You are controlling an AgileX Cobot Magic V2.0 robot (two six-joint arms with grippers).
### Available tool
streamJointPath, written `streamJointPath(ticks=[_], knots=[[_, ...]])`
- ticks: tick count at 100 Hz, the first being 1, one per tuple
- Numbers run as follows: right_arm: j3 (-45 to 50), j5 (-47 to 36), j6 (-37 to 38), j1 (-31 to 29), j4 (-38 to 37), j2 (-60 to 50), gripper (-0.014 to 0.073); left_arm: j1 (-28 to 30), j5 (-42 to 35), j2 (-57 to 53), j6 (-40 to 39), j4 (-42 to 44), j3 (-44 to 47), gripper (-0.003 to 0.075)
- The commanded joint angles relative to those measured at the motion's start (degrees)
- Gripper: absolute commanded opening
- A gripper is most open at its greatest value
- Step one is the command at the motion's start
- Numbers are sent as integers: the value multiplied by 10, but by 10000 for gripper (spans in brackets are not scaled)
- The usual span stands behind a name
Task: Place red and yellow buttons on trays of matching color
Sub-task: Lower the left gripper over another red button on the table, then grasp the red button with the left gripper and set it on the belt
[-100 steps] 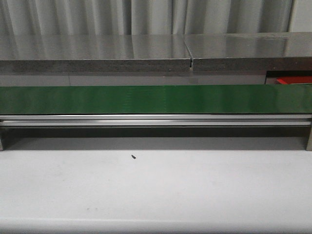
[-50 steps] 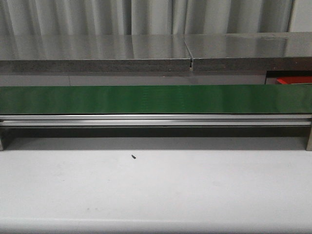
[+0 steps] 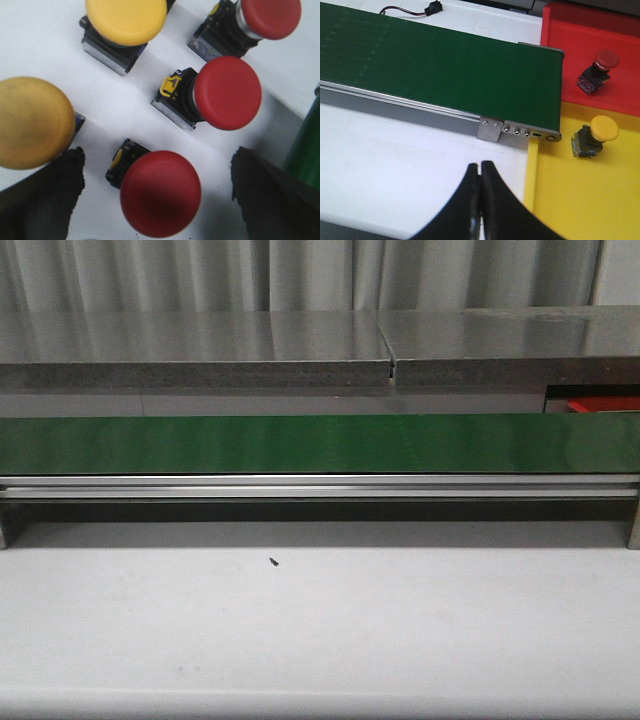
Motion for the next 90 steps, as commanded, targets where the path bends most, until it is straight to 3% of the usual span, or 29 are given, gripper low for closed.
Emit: streamJointPath(ticks=[1,37,47,59,73,90], knots=[[-16,-32,-4,0,6,-2,-117,1,-18,-21,-7,-11,-20,566],[-16,-32,-4,0,6,-2,-117,1,-29,-11,-7,-9,-20,544],[-16,-32,-4,0,6,-2,-117,1,-29,-11,-6,-4,-20,424],[-16,-32,-4,0,6,-2,-117,1,-28,-13,-3,-2,-20,193],[-16,-32,-4,0,6,-2,-117,1,-7,-26,1,-2,-22,-21],[-16,-32,-4,0,6,-2,-117,1,8,-80,13,-7,-23,-19]])
